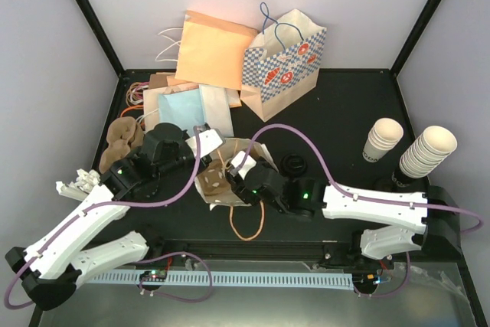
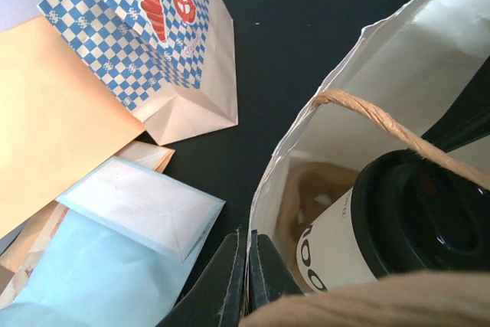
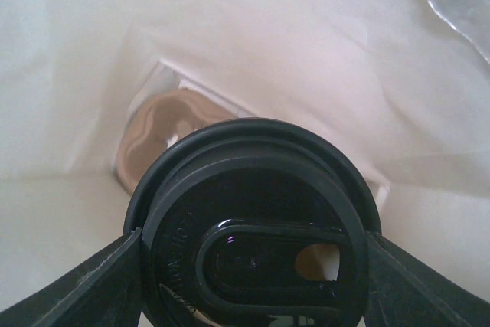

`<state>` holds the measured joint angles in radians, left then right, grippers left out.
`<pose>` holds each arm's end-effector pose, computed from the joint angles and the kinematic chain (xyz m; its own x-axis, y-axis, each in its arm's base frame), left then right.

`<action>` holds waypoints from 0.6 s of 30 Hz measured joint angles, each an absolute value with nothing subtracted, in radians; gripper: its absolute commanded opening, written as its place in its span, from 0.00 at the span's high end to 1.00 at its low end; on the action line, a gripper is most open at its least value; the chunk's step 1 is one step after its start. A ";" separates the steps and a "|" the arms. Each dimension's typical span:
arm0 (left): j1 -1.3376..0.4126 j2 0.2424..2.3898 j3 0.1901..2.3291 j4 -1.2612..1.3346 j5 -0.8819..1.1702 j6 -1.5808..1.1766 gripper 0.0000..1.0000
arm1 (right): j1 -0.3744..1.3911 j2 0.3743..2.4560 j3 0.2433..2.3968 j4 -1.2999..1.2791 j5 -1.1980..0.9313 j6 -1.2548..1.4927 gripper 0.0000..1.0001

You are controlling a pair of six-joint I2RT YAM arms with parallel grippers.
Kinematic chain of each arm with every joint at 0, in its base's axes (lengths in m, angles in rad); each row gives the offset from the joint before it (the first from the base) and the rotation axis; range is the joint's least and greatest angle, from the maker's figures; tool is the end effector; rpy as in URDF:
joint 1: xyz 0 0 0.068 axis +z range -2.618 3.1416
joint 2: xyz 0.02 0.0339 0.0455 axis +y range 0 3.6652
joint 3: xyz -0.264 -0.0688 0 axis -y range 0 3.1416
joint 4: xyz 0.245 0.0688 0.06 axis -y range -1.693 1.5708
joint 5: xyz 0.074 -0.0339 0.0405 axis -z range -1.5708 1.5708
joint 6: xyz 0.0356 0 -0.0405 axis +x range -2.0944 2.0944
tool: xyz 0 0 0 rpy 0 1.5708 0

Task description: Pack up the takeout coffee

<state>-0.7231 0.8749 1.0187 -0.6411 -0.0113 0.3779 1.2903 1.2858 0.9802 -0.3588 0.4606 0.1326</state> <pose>0.1359 -0.1194 0.3583 -0.0911 0.5724 -0.8149 0.7400 0.5864 0.3293 0.0930 0.2655 0.2851 -0.2702 -0.5100 -0.8166 -0.7346 0.6574 -0.1676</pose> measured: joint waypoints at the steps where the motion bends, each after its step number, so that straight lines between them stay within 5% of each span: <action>1: -0.723 0.876 1.020 -0.643 -0.017 0.379 0.95 | 1.293 1.293 0.980 -0.348 0.470 0.130 0.33; 18: -0.723 0.973 1.100 -0.701 0.018 0.395 0.92 | 1.357 1.347 0.957 -0.252 0.570 -0.043 0.33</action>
<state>-0.7231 0.9730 1.0996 -0.7010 0.0177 0.3950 1.3575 1.3468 0.9569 -0.2523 0.5705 -0.0429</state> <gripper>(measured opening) 0.077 0.726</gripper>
